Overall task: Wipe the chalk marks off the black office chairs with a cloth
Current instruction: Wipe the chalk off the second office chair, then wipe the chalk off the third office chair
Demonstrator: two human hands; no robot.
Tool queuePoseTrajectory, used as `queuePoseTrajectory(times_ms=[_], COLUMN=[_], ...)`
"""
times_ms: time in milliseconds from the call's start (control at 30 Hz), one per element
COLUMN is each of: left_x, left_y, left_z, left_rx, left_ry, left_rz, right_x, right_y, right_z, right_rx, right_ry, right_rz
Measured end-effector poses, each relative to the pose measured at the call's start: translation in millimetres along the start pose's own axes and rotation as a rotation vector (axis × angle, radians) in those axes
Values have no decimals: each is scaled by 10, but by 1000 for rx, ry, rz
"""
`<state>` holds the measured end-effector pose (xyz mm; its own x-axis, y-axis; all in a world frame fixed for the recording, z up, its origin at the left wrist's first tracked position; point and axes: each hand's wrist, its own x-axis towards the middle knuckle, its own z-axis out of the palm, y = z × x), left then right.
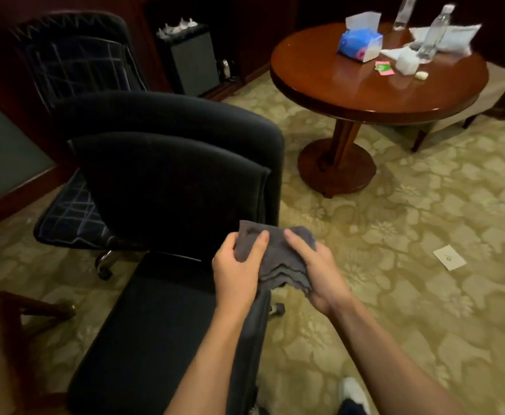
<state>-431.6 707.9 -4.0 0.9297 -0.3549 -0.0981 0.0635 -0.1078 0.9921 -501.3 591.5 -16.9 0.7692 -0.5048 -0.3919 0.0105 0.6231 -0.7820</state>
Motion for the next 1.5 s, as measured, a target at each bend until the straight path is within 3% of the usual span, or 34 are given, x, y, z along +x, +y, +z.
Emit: queuePoseTrajectory(times_ms=[67, 167, 333, 433, 533, 633, 733, 867, 1000, 1200, 1500], left_x=[5, 24, 146, 284, 453, 566, 573, 704, 924, 1088, 1752], left_y=[114, 285, 587, 691, 735, 716, 596, 504, 572, 825, 1160], left_z=[397, 840, 1358, 1501, 1590, 1747, 1738, 1465, 1417, 1823, 2399], left_rx=[-98, -227, -181, -184, -191, -20, 113, 123, 176, 172, 71], left_ry=[32, 97, 162, 292, 399, 552, 730, 883, 951, 1046, 1403], left_rz=[-107, -221, -158, -133, -135, -60, 78, 15, 78, 81, -41], right_x=[159, 374, 664, 810, 995, 1268, 1501, 1610, 1752, 2056, 2870], right_y=[-310, -731, -1309, -1518, -1622, -1672, -1659, -1532, -1513, -1790, -2378], right_z=[-215, -539, -752, -750, -731, -683, -541, -235, -88, -123, -36], right_rx=[-59, -163, -334, -359, -352, -401, -565, -656, -636, -566, -649], right_ry=[-81, -140, -239, -272, -291, -283, -423, -584, -661, -721, -1018], right_rz=[104, 120, -2, 1, 28, 7, -90, -157, -167, -114, -69])
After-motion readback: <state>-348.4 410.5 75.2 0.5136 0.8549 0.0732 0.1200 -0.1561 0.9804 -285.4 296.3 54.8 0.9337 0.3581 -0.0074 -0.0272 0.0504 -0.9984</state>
